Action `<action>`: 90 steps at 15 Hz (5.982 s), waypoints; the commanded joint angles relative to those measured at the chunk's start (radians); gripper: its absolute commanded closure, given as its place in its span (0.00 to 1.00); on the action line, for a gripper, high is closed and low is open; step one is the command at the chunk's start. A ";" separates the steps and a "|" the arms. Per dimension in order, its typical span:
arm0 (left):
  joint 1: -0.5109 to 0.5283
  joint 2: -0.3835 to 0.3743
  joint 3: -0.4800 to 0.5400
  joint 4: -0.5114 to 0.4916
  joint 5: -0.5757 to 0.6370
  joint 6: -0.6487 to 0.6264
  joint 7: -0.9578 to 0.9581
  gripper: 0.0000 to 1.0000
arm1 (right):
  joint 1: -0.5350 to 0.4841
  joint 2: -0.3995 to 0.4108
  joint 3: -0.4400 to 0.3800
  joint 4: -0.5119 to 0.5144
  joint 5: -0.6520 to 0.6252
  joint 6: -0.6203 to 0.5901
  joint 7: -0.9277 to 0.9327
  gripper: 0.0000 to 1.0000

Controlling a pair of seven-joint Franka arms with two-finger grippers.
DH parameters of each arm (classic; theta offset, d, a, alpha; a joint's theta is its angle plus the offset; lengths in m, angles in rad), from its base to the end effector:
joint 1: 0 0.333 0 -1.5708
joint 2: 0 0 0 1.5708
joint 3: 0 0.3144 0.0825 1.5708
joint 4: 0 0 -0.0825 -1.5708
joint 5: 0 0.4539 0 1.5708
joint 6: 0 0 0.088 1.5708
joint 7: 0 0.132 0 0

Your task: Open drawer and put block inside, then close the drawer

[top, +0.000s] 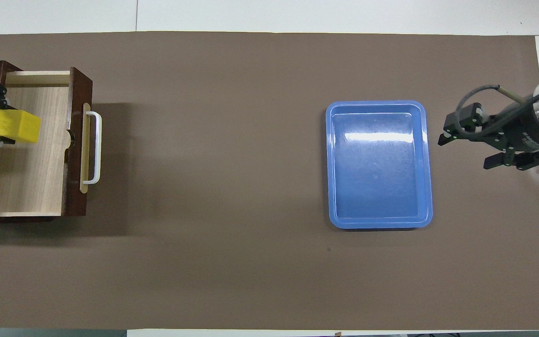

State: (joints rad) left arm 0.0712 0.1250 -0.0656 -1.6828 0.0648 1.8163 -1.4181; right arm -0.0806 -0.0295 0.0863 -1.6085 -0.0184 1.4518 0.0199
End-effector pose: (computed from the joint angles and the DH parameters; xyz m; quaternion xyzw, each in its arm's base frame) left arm 0.6707 0.0122 0.4774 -0.7617 -0.6473 -0.0211 0.0180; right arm 0.5983 0.0014 0.5863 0.9979 -0.0077 -0.0635 0.0113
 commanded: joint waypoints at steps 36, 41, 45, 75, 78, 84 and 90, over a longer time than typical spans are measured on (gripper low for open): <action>-0.091 -0.030 -0.030 -0.026 -0.036 0.018 -0.183 0.00 | -0.048 -0.029 0.015 -0.059 0.028 0.084 -0.014 0.00; -0.179 -0.074 -0.030 -0.184 -0.033 0.090 -0.234 0.00 | -0.050 -0.032 0.016 -0.062 0.029 0.072 -0.015 0.00; -0.157 -0.071 -0.025 -0.232 0.001 0.158 -0.211 0.00 | -0.050 -0.032 0.015 -0.062 0.029 0.064 -0.015 0.00; 0.130 -0.070 -0.033 -0.202 0.017 0.346 0.056 0.00 | -0.050 -0.032 0.016 -0.062 0.029 0.064 -0.015 0.00; 0.099 -0.074 -0.034 -0.204 0.007 0.354 0.045 0.00 | -0.050 -0.032 0.016 -0.062 0.029 0.064 -0.015 0.00; 0.003 -0.127 -0.062 -0.103 0.006 0.087 0.253 0.00 | -0.050 -0.032 0.016 -0.062 0.029 0.064 -0.015 0.00; -0.022 -0.140 -0.065 0.050 -0.102 -0.219 0.897 0.00 | -0.050 -0.032 0.016 -0.062 0.028 0.064 -0.015 0.00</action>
State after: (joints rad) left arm 0.0534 -0.0199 -0.1398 -1.6927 -0.0076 1.6968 -0.7187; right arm -0.1115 -0.0506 0.0896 -1.6564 0.0018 1.5155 -0.0058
